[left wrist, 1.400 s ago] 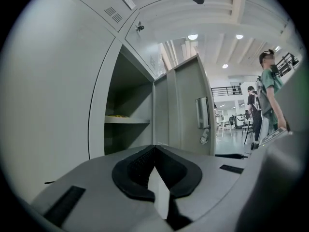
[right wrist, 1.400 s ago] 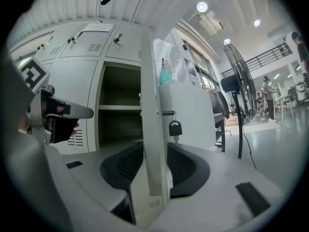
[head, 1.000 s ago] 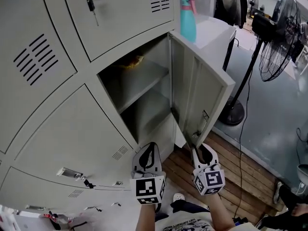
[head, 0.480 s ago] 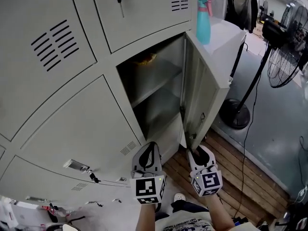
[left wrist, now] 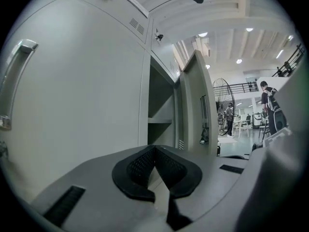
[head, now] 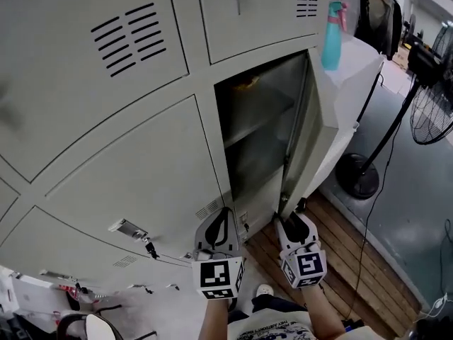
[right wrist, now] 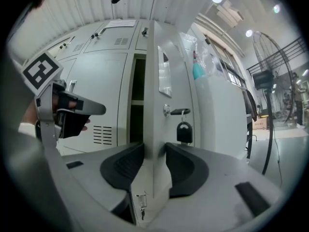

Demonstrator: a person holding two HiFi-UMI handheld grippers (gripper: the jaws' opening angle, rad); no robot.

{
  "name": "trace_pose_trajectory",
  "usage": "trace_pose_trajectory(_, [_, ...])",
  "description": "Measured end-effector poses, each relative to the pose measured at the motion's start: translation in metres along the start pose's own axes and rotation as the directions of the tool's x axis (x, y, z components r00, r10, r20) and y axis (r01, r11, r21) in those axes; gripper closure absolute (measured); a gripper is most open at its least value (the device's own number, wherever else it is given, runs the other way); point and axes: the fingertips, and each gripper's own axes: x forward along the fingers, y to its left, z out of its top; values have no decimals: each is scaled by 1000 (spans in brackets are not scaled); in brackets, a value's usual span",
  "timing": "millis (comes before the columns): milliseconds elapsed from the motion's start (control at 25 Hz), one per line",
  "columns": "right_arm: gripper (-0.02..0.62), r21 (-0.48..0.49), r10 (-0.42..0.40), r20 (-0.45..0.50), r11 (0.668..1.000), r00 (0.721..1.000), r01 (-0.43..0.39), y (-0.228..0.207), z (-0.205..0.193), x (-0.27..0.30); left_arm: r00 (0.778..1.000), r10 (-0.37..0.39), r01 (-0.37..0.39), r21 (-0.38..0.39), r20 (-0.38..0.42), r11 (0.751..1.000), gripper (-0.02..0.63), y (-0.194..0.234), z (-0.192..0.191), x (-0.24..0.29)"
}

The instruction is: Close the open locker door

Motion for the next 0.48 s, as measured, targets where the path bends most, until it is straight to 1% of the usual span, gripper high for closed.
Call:
trace_pose_trajectory(160, [448,-7,26,2,1000,1000,-26,13,0,11,999,41,-41,-3,4,999,601,16,1,-7])
trace_pose_trajectory(480, [445,-14,70,4,997,998,-70,32,2,29,996,93,-93,-5,1,996,601,37,0,-15])
